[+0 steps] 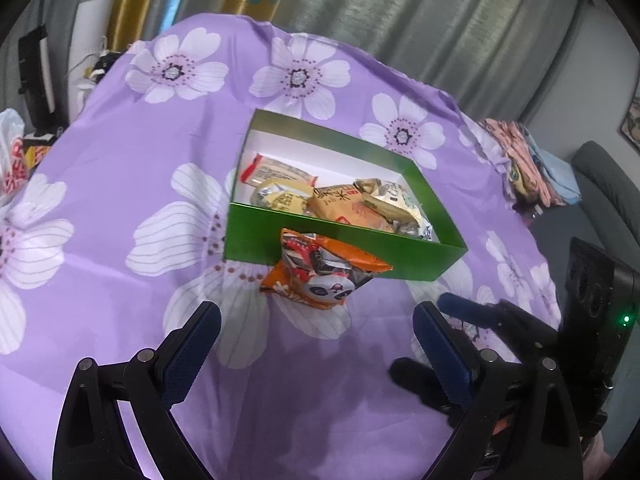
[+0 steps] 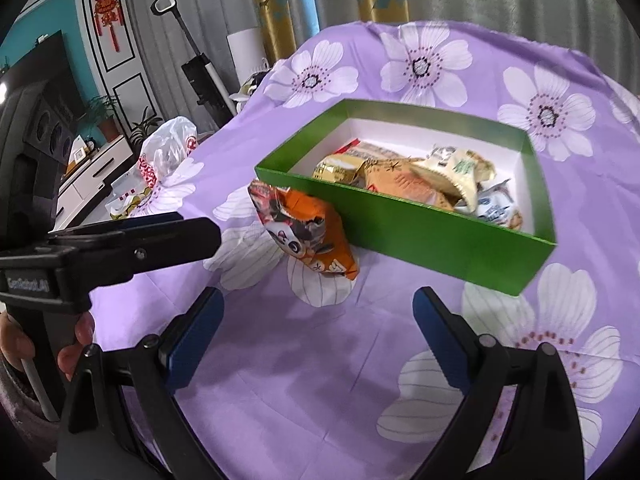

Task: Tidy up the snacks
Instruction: 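Move the right gripper to the orange panda-print bag beside the box, then close the right gripper on the panda bag and lift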

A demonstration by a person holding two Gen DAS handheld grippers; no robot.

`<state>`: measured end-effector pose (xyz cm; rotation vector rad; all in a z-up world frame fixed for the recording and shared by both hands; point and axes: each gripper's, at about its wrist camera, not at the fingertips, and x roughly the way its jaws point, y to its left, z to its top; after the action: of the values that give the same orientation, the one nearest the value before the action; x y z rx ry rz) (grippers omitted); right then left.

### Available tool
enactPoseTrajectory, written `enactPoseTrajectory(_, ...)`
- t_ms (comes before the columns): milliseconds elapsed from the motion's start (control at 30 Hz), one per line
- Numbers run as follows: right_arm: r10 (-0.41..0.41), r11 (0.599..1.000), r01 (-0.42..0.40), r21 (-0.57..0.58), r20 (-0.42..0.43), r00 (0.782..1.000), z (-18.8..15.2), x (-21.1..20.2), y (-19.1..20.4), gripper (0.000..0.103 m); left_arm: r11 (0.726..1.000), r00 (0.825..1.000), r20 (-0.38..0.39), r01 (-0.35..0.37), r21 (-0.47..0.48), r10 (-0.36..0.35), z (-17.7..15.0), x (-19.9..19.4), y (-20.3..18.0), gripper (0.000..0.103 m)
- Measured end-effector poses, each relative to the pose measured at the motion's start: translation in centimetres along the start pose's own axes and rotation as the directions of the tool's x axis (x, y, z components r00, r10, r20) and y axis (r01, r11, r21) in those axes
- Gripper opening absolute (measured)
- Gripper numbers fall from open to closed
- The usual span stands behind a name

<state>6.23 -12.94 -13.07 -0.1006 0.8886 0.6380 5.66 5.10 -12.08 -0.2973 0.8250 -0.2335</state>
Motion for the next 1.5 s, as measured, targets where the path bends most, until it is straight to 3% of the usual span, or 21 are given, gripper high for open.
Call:
enactPoseTrajectory(400,0.056,0.998,-0.057,-0.015,-0.021,0.998,1.0,4.3,-0.2,0.086,0.998,0.999,-0.033,0.019,0.057,-0.017,1.2,3.5,-0.1,0.096)
enactPoseTrajectory(567,0.071,0.997,-0.072,-0.032,-0.028,0.997,1.3,5.5,-0.2,0.075,0.997,0.998,-0.048,0.031,0.065,-0.028,1.7,4.7,0.0,0.096)
enactPoseTrajectory(900,0.092,0.995,-0.093,-0.048,-0.025,0.995,2.0,6.2,-0.4,0.06,0.994,0.997,-0.064,0.04,0.101,-0.034,2.0,5.7,-0.8,0.087)
enactPoseTrajectory(933,0.093,0.994,-0.095,-0.051,-0.025,0.995,2.1,6.3,-0.3,0.057,0.994,0.997,-0.064,0.041,0.104,-0.035,2.0,5.7,-0.9,0.087)
enactPoseTrajectory(1000,0.1,0.993,-0.101,-0.053,-0.022,0.995,2.1,6.3,-0.4,0.053,0.993,0.997,-0.067,0.041,0.109,-0.034,2.0,5.8,-1.1,0.075)
enactPoseTrajectory(1233,0.131,0.99,-0.131,-0.053,-0.006,0.991,2.1,6.3,0.0,0.033,0.993,0.998,-0.067,0.022,0.116,-0.014,2.1,5.9,-1.1,0.073)
enactPoseTrajectory(1500,0.144,0.989,-0.144,-0.037,-0.009,0.99,2.1,6.3,0.1,0.032,0.994,0.997,-0.074,0.035,0.101,-0.027,1.9,5.9,-0.9,0.064)
